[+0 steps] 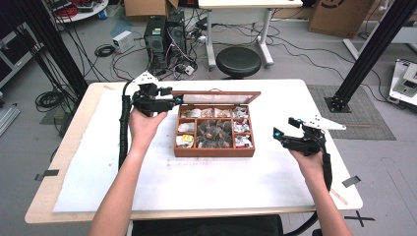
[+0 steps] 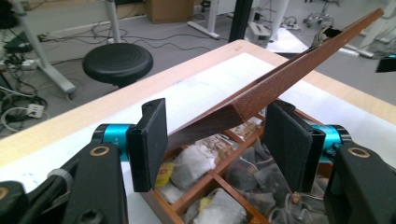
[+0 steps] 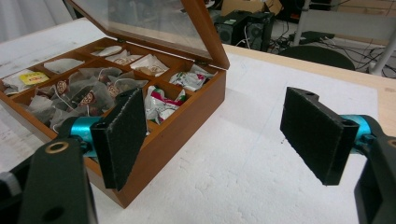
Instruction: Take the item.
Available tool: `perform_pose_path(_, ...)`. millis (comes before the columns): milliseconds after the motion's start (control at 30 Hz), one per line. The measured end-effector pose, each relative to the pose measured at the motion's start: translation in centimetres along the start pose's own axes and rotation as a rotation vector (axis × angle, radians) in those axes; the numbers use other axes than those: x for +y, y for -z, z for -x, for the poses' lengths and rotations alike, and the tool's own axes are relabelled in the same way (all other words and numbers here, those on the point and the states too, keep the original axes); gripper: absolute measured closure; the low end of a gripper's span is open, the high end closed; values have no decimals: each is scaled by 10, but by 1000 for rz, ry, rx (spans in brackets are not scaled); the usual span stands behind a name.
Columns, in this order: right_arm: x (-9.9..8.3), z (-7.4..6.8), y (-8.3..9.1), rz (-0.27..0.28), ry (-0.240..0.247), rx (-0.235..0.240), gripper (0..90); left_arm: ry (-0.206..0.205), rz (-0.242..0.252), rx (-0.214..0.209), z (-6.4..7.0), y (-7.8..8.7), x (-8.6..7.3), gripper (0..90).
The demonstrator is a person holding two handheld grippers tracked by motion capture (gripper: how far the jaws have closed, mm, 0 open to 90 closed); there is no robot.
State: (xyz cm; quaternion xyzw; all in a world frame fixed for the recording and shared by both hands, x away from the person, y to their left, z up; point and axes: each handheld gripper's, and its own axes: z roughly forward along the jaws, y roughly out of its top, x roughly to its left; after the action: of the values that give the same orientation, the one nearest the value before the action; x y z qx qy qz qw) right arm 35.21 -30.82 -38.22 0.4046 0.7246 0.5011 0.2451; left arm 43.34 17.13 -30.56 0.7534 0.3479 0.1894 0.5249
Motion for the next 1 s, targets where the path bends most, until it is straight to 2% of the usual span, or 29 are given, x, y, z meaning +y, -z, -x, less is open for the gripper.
perform_pose_path(100, 0, 0, 0, 0, 0, 0, 233, 5, 8, -9, -2, -2, 4, 403)
perform_pose_path(333, 0, 0, 0, -2, -1, 2, 233, -12, 4, -21, -1, -9, 12, 403)
perform_pose_path(500, 0, 1, 0, 2, -2, -1, 233, -13, 10, -27, -1, -11, 12, 401)
perform_pose_path(700, 0, 2, -2, -3, -8, -10, 233, 5, 15, -32, -6, -13, 11, 402)
perform_pose_path(1000, -3, 3, 5, 4, -6, -17, 238, 9, 14, -28, -6, -14, 10, 402)
